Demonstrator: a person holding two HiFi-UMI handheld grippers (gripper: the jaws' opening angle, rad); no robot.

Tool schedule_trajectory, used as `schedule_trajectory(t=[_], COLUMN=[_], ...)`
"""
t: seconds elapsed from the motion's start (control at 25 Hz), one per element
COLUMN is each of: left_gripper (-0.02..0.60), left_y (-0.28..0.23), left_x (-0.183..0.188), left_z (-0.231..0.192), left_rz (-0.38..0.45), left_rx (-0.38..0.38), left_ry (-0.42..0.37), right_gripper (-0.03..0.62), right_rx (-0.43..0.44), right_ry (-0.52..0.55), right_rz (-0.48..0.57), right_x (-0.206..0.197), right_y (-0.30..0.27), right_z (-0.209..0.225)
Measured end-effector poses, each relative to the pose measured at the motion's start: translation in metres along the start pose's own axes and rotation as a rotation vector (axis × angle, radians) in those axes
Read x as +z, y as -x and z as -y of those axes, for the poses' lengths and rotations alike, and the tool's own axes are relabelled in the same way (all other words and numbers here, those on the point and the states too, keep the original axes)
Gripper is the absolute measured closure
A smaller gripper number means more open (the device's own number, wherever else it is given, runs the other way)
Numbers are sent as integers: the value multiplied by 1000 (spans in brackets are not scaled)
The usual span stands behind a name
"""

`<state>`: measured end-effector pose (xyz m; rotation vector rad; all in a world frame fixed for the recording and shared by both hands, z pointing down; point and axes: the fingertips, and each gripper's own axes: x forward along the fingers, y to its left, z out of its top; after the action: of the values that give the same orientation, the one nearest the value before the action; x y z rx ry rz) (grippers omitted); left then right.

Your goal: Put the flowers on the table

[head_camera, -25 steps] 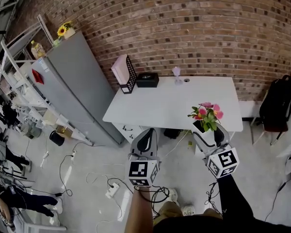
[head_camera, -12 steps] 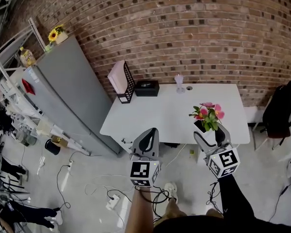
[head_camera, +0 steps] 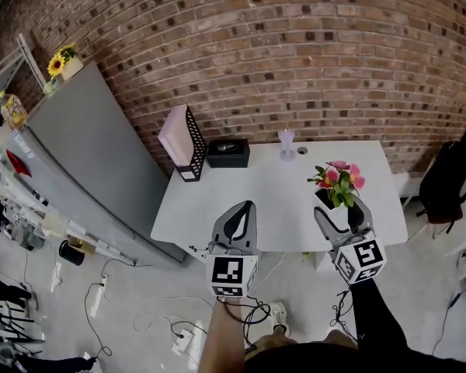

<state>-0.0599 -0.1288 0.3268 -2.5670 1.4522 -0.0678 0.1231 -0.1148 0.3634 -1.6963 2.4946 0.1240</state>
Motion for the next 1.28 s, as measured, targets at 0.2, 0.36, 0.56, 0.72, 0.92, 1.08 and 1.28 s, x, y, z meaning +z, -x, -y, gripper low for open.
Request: schedule_trajectory(t=[0.2, 0.36, 0.56, 0.72, 0.92, 1.08, 1.28], left_gripper=[574, 574, 574, 574, 574, 574, 574], left_y=[-40, -67, -92, -105, -116, -125, -140], left_x=[-15, -26, -42, -49, -55, -65, -75], left_z=[-34, -58, -82, -99, -113, -122, -128], left_rz=[-13, -15, -26, -12, 1, -17, -43], left_rx=[-34, -56, -82, -55, -53, -45, -39], left_ry=[14, 15, 33, 32, 59, 51, 23], right_gripper=[249, 249, 249, 249, 249, 249, 249], right_rx=[-3, -6, -11, 5, 33, 55, 90], right_ry=[21, 25, 64, 85, 84, 48, 38], right_rz=[-22, -32, -41, -89, -131, -139, -145], right_x=[-11, -19, -34, -54, -75, -85, -94], right_y=[-47, -82, -120, -146, -171, -189, -212], right_z=[-1, -3, -8, -14, -17, -17, -14])
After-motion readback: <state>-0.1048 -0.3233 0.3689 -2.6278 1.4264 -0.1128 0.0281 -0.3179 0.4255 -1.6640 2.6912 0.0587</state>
